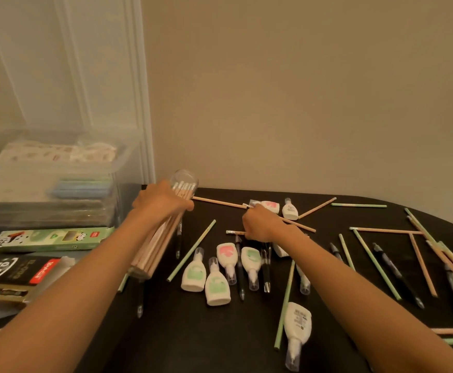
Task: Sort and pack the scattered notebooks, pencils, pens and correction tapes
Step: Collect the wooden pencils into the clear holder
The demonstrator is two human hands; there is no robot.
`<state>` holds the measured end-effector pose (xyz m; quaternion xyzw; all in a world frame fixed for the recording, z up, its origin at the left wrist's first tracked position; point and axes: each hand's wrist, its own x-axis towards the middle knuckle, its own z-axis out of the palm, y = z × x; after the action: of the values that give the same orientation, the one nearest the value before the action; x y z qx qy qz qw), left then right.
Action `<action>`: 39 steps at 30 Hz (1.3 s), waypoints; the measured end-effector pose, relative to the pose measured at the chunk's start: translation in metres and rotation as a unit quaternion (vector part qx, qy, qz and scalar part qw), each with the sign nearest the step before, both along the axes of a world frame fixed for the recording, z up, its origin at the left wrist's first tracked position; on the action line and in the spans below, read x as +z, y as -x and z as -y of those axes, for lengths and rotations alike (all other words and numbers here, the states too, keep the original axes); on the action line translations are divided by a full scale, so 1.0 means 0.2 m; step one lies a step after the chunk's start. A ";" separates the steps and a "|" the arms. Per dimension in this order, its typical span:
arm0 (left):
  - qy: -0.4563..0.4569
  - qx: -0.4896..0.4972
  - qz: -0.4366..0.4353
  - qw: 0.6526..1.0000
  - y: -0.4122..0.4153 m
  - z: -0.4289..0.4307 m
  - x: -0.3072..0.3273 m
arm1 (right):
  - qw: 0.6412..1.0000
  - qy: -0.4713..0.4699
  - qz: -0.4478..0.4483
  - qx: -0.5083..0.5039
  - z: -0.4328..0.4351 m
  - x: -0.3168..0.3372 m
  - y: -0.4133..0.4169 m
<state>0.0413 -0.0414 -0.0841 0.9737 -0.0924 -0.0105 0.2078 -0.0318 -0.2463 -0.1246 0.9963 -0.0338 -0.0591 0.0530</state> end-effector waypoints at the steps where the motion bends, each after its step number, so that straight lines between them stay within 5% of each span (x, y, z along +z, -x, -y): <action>1: 0.001 0.002 -0.004 1.000 -0.01 0.00 -0.01 | 1.000 0.000 -0.006 0.010 0.00 0.01 -0.01; 9: 0.048 0.026 0.005 0.999 -0.22 0.03 -0.04 | 0.977 -0.149 0.137 0.063 -0.09 0.08 -0.30; 15: 0.054 0.043 -0.008 0.998 -0.32 0.02 -0.10 | 0.996 -0.056 0.069 -0.007 -0.15 -0.08 -0.48; 28: 0.031 -0.014 0.018 0.999 -0.20 0.13 -0.07 | 0.985 -0.042 0.162 -0.032 -0.05 0.08 -0.36; 34: 0.026 -0.052 0.016 0.998 -0.05 0.22 -0.03 | 0.990 0.058 0.087 -0.096 0.21 0.11 -0.14; 39: 0.030 -0.061 0.014 0.998 0.04 0.26 -0.03 | 0.988 0.037 0.032 -0.145 0.31 0.00 -0.01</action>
<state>0.0332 -0.0937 -0.0894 0.9598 -0.1543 -0.0071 0.2344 -0.0296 -0.3088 -0.1248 0.9796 -0.1814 -0.0331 0.0800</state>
